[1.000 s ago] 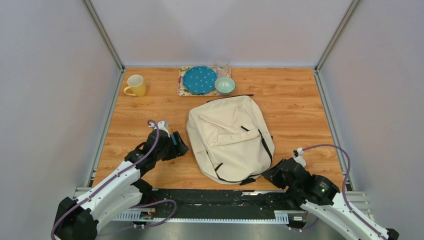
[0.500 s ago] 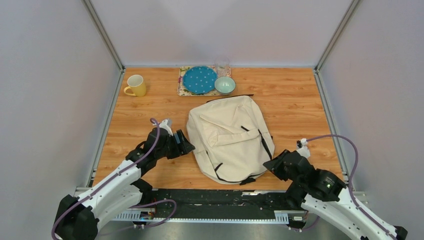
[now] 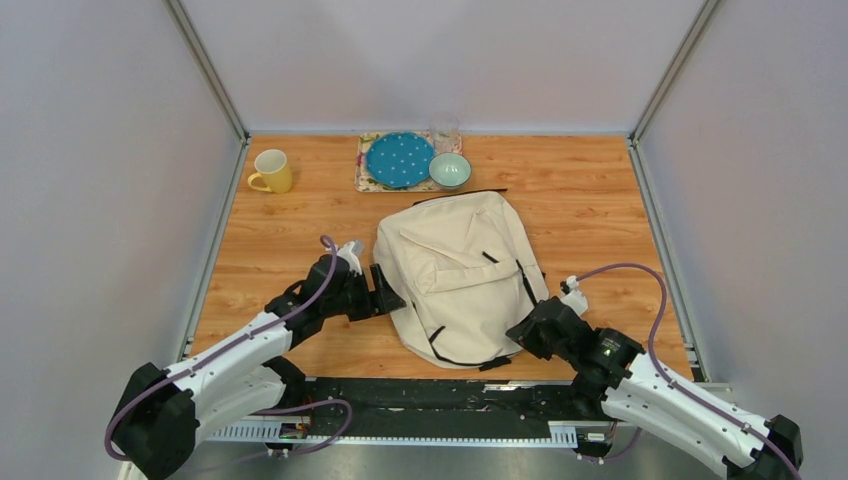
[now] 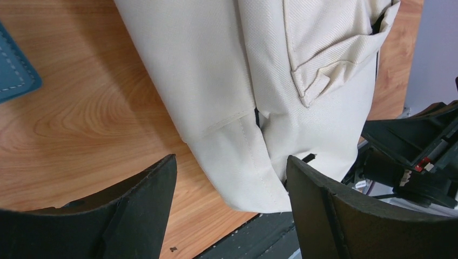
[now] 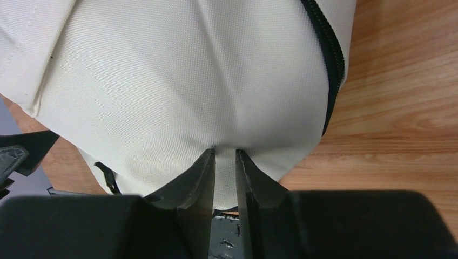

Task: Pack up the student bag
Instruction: Adjust the student bag at the center of the board, then zip the student bag at the center of the board.

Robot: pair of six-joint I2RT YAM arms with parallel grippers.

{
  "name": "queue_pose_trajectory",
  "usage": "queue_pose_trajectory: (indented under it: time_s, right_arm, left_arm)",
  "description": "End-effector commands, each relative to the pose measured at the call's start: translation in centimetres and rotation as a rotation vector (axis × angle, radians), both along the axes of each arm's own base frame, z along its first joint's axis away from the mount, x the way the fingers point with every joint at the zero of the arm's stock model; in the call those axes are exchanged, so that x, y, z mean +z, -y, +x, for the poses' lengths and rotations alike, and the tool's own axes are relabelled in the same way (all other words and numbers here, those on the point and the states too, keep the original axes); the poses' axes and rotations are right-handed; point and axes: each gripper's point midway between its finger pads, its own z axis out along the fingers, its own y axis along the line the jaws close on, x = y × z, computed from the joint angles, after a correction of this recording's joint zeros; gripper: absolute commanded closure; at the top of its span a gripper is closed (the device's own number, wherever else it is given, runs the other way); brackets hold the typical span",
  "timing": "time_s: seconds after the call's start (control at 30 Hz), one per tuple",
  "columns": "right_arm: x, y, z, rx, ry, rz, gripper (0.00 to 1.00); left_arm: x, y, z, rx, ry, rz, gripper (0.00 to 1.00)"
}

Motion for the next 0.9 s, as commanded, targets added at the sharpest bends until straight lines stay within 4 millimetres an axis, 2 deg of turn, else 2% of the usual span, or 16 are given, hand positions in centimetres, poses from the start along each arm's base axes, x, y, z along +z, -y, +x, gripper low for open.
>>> queue_pose_trajectory:
  time_s: [0.0,0.13,0.17,0.27,0.3,0.37,0.5,0.63,0.73,0.87]
  right_arm:
    - [1.5,-0.4,2.0,-0.042,0.098,0.033,0.73]
    - [3.5,-1.3,2.0,0.027,0.129,0.046,0.71]
    - [5.2,-1.5,2.3,0.029,0.153,0.056,0.7]
    - [6.4,-1.2,2.4,0.056,0.171,0.018,0.67]
    - [7.2,-1.5,2.5,0.065,0.186,0.026,0.66]
    - [7.7,-2.0,2.4,0.09,0.188,0.041,0.66]
    - [8.3,-3.3,2.0,0.137,0.176,0.088,0.64]
    - [8.6,-4.9,1.2,0.192,0.156,0.142,0.63]
    - [8.9,-6.3,0.8,0.219,0.158,0.188,0.62]
    - [8.9,-8.1,0.7,0.242,0.152,0.22,0.62]
  left_arm:
    - [1.1,1.7,0.1,-0.043,0.039,-0.07,0.19]
    - [1.5,3.1,-0.1,-0.075,0.043,-0.115,0.19]
    - [1.6,3.7,-0.3,-0.089,0.045,-0.123,0.19]
    - [0.8,4.2,-0.9,-0.095,0.016,-0.115,0.19]
    - [0.4,4.4,-1.2,-0.095,0.012,-0.104,0.19]
    - [-0.3,4.3,-1.5,-0.08,-0.007,-0.092,0.19]
    - [-1.6,3.3,-1.9,-0.046,-0.008,-0.042,0.19]
    - [-1.3,1.6,-1.5,0.001,0.044,0.025,0.19]
    - [-1.8,-0.1,-1.2,0.043,0.056,0.106,0.19]
    - [-2.6,-0.2,-1.1,0.059,0.055,0.106,0.18]
